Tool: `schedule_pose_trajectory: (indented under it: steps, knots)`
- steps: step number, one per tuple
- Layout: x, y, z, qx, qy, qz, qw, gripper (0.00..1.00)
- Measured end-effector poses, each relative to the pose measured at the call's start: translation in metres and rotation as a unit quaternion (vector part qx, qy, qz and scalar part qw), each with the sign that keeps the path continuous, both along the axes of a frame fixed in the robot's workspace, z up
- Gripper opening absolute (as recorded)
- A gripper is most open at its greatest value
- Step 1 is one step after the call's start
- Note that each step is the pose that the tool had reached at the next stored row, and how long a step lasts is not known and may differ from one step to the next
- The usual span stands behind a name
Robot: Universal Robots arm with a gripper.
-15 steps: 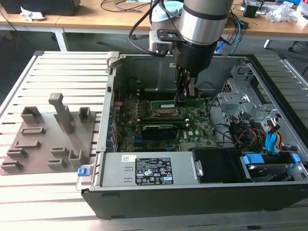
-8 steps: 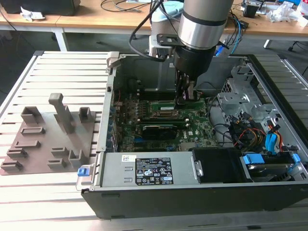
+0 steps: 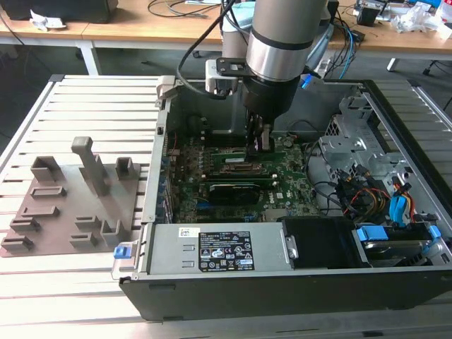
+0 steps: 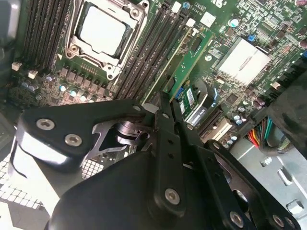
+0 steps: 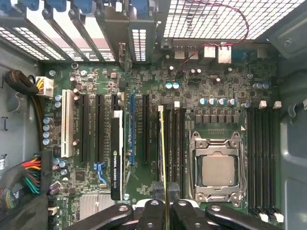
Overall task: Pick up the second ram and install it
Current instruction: 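Insert the second ram into the second slot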
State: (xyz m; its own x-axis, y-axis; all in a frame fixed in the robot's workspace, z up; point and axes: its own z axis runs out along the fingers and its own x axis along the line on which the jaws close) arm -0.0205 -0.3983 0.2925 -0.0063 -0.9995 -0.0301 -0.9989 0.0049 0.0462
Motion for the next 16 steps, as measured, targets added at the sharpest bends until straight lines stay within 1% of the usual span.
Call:
schedule_pose_trajectory:
  steps: [2, 5, 6, 7, 8, 10, 11, 12, 13, 14, 15, 16]
  knots:
    - [-0.001, 0.0002, -0.003, 0.0, 0.0, 0.0, 1.0, 0.14]
    - [-0.003, 0.0004, -0.0053, 0.0002, 0.0, 0.0, 1.0, 0.14]
    - [-0.006, 0.0005, -0.0065, 0.0003, 0.0, 0.0, 1.0, 0.14]
    - [-0.008, 0.0008, -0.0088, 0.0008, 0.0, 0.0, 1.0, 0.14]
    - [-0.008, 0.0014, -0.0116, 0.0014, 0.0, 0.0, 1.0, 0.14]
    - [-0.008, 0.0014, -0.0174, 0.0026, -0.0001, -0.028, 0.9996, 0.14]
    - [-0.008, 0.0015, -0.0194, 0.0038, 0.0, -0.033, 0.9995, 0.14]
    - [-0.008, 0.0017, -0.0205, 0.0075, 0.0002, -0.033, 0.9994, 0.14]
    - [-0.008, 0.0019, -0.021, 0.013, 0.0003, -0.033, 0.9994, 0.14]
    - [-0.008, 0.002, -0.0213, 0.0194, 0.0005, -0.033, 0.9993, 0.14]
    - [-0.008, 0.002, -0.0223, 0.0275, 0.0007, -0.033, 0.9991, 0.14]
    - [-0.008, 0.002, -0.0248, 0.0302, 0.0008, -0.033, 0.999, 0.14]
